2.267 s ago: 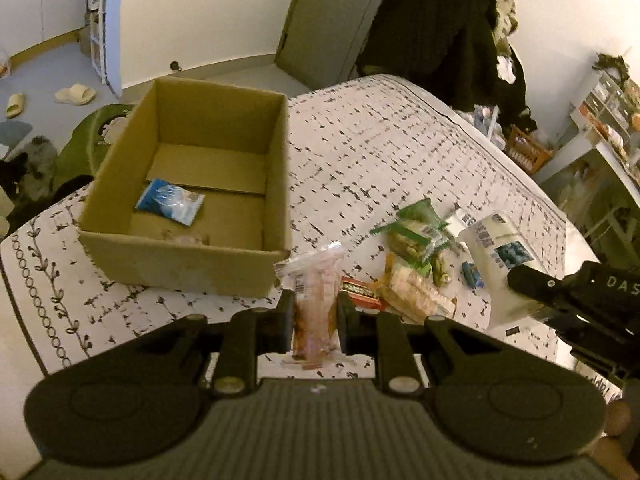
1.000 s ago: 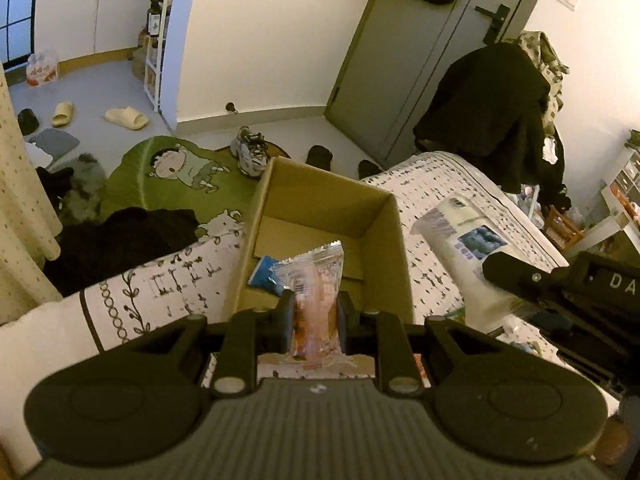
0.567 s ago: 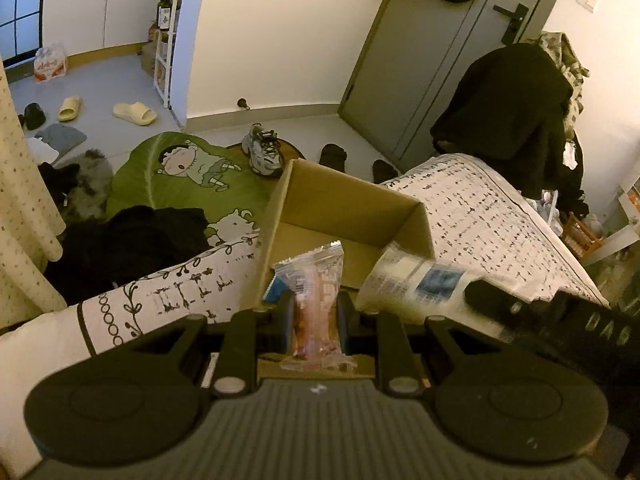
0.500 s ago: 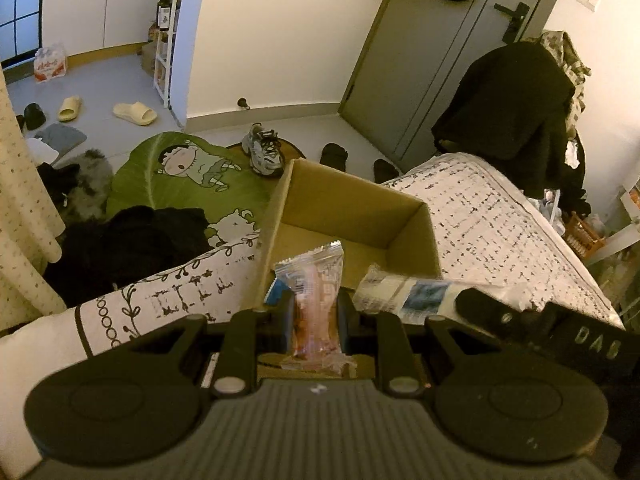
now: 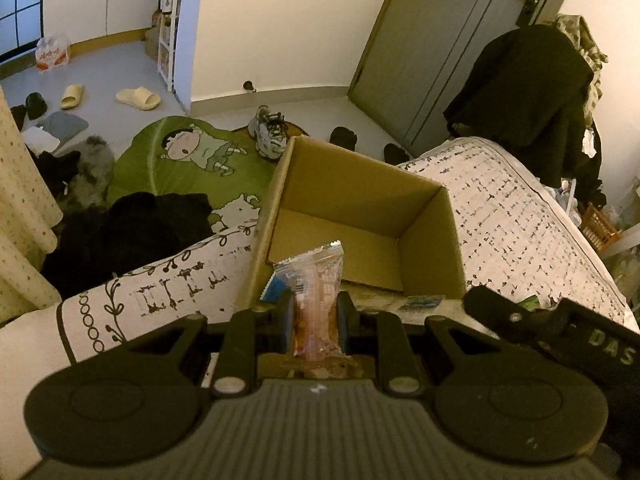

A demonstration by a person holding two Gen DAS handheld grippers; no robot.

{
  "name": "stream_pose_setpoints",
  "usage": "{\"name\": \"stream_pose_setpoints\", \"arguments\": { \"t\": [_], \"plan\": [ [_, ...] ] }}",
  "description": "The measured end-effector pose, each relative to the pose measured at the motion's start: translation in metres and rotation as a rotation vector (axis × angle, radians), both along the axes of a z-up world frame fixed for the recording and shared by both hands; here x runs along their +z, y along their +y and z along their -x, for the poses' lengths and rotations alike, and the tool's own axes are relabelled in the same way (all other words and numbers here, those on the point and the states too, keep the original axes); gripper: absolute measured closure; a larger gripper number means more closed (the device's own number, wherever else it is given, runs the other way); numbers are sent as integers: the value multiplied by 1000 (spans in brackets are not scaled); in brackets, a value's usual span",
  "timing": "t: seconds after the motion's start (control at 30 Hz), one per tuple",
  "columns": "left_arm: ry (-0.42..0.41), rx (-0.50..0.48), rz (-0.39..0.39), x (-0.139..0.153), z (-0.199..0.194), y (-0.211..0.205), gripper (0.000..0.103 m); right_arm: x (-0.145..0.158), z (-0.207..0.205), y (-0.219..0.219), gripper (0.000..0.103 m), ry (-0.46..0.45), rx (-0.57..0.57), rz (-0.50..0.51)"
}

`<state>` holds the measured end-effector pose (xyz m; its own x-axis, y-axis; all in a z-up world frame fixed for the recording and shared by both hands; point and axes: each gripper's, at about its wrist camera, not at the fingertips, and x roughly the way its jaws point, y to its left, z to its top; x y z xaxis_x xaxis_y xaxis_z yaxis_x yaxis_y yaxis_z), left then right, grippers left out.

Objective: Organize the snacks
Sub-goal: 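Carry both snacks over the cardboard box and open both grippers to drop them in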

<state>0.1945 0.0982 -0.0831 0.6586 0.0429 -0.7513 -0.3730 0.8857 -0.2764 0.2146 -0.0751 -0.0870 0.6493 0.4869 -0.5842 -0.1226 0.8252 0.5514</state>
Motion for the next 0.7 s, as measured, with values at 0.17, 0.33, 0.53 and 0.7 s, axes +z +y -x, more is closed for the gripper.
{"name": "stream_pose_setpoints", "arguments": {
  "t": [0.17,0.33,0.53,0.7],
  "plan": [
    [-2,-29,-13,3,-9,-7,83,2,4,-12,58,6,-7,-17],
    [-12,-31,-32,9,-12,-10,72,4,8,-15,53,2,4,-20],
    [-31,-4,-41,20,0,-8,49,12,13,-24,53,-8,-5,-28],
    [-39,9,-58,30,11,-7,39,19,19,-30,50,-24,-6,-9]
  ]
}}
